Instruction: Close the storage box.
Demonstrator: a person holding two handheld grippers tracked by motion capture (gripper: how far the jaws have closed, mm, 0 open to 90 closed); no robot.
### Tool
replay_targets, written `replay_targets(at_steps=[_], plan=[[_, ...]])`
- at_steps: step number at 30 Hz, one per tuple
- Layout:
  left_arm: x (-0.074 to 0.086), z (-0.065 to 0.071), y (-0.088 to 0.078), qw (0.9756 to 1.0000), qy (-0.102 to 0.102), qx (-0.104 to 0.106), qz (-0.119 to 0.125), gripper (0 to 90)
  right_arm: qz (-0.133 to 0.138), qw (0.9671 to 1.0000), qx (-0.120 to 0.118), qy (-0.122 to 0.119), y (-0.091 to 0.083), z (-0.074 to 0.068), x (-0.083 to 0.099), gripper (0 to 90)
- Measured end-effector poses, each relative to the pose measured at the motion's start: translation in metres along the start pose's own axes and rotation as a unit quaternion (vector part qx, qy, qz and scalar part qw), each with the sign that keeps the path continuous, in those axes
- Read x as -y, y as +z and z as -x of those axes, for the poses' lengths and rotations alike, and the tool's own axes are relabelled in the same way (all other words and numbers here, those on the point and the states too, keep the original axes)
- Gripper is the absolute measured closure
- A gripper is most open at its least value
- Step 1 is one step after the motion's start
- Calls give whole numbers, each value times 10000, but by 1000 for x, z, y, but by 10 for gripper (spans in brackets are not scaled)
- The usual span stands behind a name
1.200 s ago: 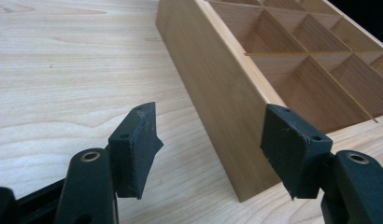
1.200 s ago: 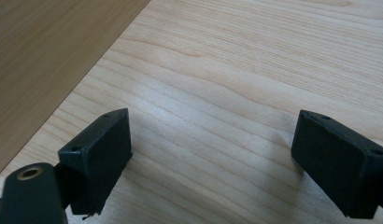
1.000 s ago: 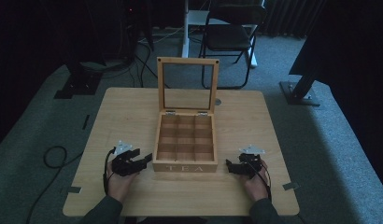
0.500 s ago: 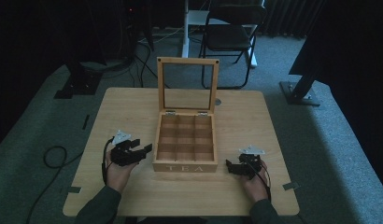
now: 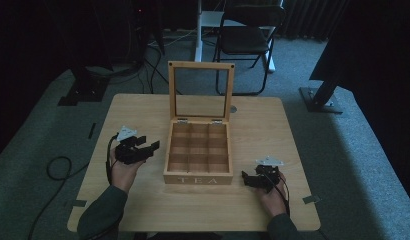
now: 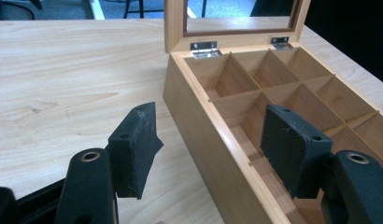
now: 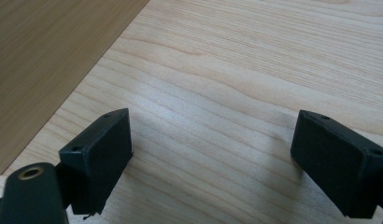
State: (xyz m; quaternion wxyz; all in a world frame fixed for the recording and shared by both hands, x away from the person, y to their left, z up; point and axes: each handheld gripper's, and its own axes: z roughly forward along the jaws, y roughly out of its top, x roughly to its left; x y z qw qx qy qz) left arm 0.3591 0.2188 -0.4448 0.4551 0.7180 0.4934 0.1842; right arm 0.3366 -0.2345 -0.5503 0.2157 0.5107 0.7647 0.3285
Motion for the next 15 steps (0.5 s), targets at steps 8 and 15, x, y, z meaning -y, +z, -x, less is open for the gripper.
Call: replay_targets(at_steps=[8, 15], plan=[[-9, -1, 6, 10000, 57, 6, 50, 368, -6, 10000, -36, -31, 0, -1, 0, 120], [-18, -3, 10, 9998, 133, -24, 148, 368, -5, 10000, -38, -34, 0, -1, 0, 120]])
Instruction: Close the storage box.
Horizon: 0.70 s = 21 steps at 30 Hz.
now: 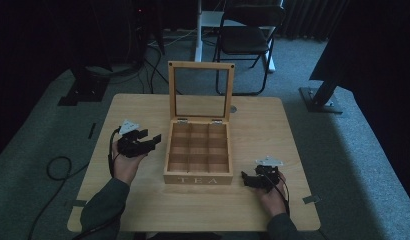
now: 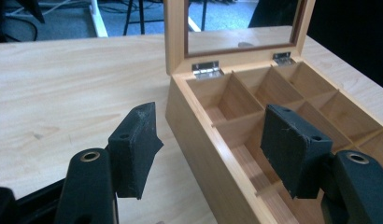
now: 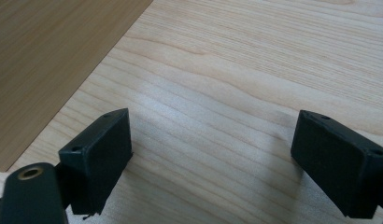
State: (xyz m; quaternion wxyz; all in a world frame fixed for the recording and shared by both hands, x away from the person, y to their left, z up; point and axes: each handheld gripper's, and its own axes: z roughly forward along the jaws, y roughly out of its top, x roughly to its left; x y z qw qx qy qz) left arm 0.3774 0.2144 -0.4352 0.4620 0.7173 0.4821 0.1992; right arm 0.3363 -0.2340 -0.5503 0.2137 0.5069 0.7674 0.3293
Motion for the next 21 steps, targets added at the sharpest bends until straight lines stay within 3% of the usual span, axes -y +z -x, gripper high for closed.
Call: replay_targets(at_steps=[12, 21], plan=[[-27, -3, 7, 9994, 260, -128, 209, 368, -1, 10000, -5, -6, 0, 0, 0, 120], [-43, -9, 15, 9992, 288, -143, 241, 357, 1, 10000, -4, -6, 0, 0, 0, 120]])
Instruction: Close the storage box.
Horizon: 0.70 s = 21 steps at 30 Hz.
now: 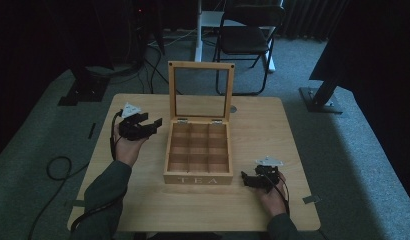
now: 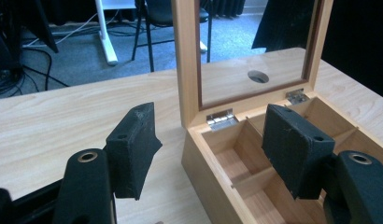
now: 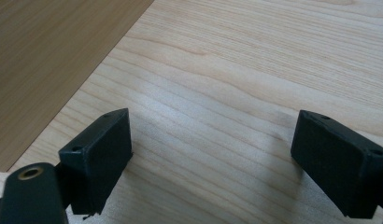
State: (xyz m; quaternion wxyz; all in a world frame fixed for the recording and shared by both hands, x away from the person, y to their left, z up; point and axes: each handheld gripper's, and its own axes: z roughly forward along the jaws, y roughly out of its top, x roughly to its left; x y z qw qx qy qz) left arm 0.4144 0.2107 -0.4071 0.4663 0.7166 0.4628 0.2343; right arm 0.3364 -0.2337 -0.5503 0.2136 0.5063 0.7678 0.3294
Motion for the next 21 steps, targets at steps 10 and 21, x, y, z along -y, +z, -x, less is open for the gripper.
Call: replay_targets(at_steps=[10, 21], plan=[[-18, -5, 14, 9999, 111, -85, -55, 357, 0, 10000, 0, 0, 0, 0, 0, 120], [-31, -3, 31, 9996, 258, -46, -129, 357, 1, 10000, 3, -3, 0, 0, 0, 120]])
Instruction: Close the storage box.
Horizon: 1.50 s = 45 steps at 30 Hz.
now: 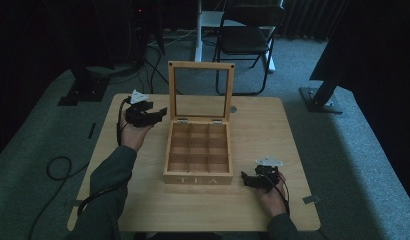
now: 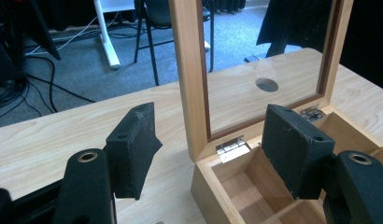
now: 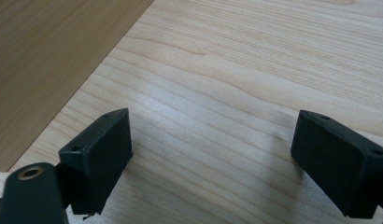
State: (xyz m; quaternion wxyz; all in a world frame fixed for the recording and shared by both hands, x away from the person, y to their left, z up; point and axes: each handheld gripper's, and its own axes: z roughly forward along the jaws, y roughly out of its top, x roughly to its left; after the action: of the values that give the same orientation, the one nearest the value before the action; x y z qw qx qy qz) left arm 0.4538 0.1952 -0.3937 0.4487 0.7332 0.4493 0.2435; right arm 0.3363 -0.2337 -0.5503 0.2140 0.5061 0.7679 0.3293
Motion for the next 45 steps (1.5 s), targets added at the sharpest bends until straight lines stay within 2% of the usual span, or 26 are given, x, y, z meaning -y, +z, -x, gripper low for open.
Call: replay_targets(at_steps=[10, 17, 20, 33, 35, 38, 40, 42, 45], plan=[[-11, -9, 17, 9998, -207, 3, 31, 352, 0, 10000, 0, -1, 0, 0, 0, 120], [-11, -13, 27, 9998, -190, -46, -52, 348, 0, 10000, 1, 2, 0, 0, 0, 120], [-12, -14, 31, 9997, -238, 19, -56, 344, 2, 10000, 3, 1, 0, 0, 0, 121], [-25, -11, 63, 9997, -133, 23, -209, 301, 3, 10000, -10, -16, 0, -1, 0, 120], [-26, -12, 67, 9996, -168, 50, -215, 296, 2, 10000, -12, -19, -1, -1, 1, 120], [-30, -16, 72, 9990, -363, 211, -129, 292, 1, 10000, -13, -21, -1, -1, 1, 120], [-33, -17, 75, 9988, -394, 258, -117, 291, 2, 10000, -14, -20, -1, -1, 1, 120], [-36, -17, 77, 9988, -379, 266, -131, 291, 1, 10000, -13, -18, -1, -1, 1, 120], [-44, -15, 82, 9992, -246, 216, -209, 291, 4, 10000, -15, -16, -1, -1, 1, 120]])
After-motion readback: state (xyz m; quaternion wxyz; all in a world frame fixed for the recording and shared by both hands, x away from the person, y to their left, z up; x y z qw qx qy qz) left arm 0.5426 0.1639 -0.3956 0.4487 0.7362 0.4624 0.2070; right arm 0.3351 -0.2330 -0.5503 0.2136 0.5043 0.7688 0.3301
